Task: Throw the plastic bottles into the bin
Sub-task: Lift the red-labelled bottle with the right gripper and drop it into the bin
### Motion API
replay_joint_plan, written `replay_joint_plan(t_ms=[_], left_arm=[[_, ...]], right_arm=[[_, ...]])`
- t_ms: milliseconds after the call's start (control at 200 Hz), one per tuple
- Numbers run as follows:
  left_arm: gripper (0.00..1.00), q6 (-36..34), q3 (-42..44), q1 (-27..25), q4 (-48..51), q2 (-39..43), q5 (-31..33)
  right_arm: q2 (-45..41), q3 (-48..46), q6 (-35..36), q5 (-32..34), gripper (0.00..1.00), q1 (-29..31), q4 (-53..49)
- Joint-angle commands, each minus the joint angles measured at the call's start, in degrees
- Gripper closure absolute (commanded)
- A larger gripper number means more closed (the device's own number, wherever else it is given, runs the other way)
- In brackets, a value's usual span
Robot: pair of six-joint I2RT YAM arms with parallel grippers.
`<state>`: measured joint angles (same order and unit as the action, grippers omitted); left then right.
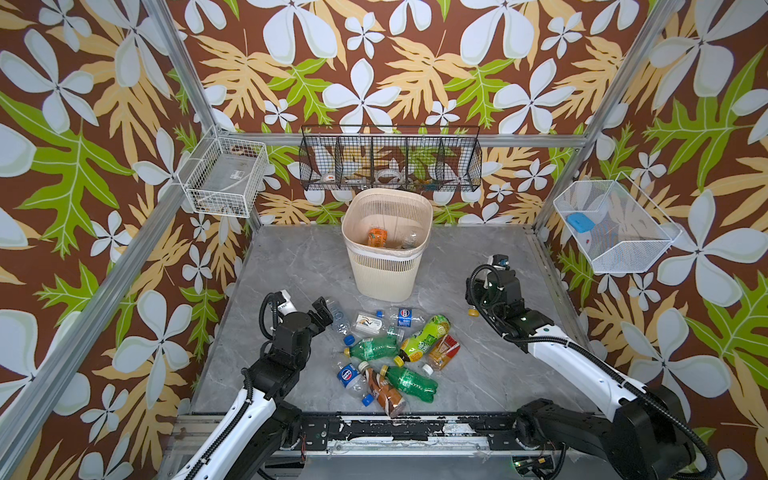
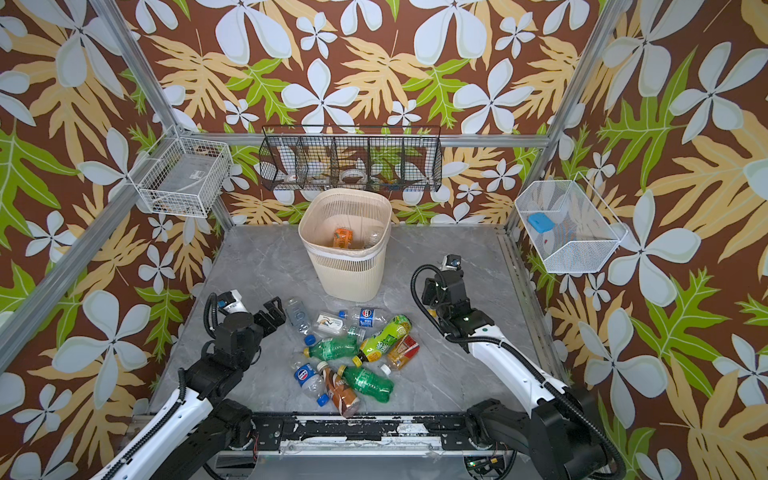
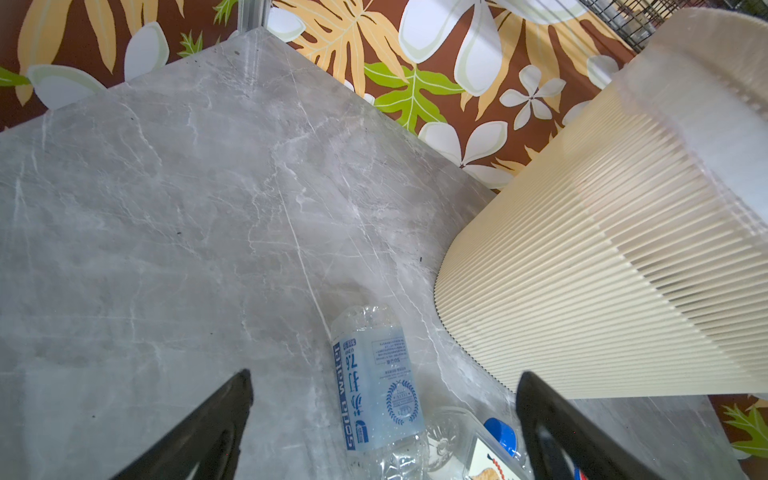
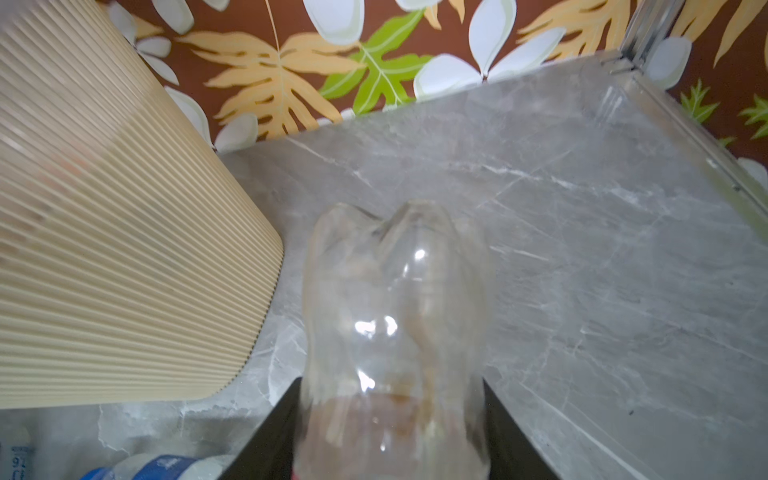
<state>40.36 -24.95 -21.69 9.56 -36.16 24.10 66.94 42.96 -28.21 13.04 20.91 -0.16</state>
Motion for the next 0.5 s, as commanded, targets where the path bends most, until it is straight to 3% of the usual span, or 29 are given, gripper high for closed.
replay_joint_plan(t_ms=[0, 195, 495], left_arm=[[0.0, 1.3, 0.08, -0.02, -1.02, 0.19, 0.15], [0.0, 1.65, 0.48, -0.02, -0.42, 1.49, 0.87], [0.0, 3.31, 1.57, -0.02, 0.94, 3.56, 0.73]], right_arm=[[-0.54, 4.21, 1.82, -0.6, 0.51, 0.01, 2.75], [3.35, 21.13, 6.6, -3.83, 0.52, 2.65, 4.48], [22.54, 47.75, 12.35, -7.78, 0.52, 8.45, 6.73]])
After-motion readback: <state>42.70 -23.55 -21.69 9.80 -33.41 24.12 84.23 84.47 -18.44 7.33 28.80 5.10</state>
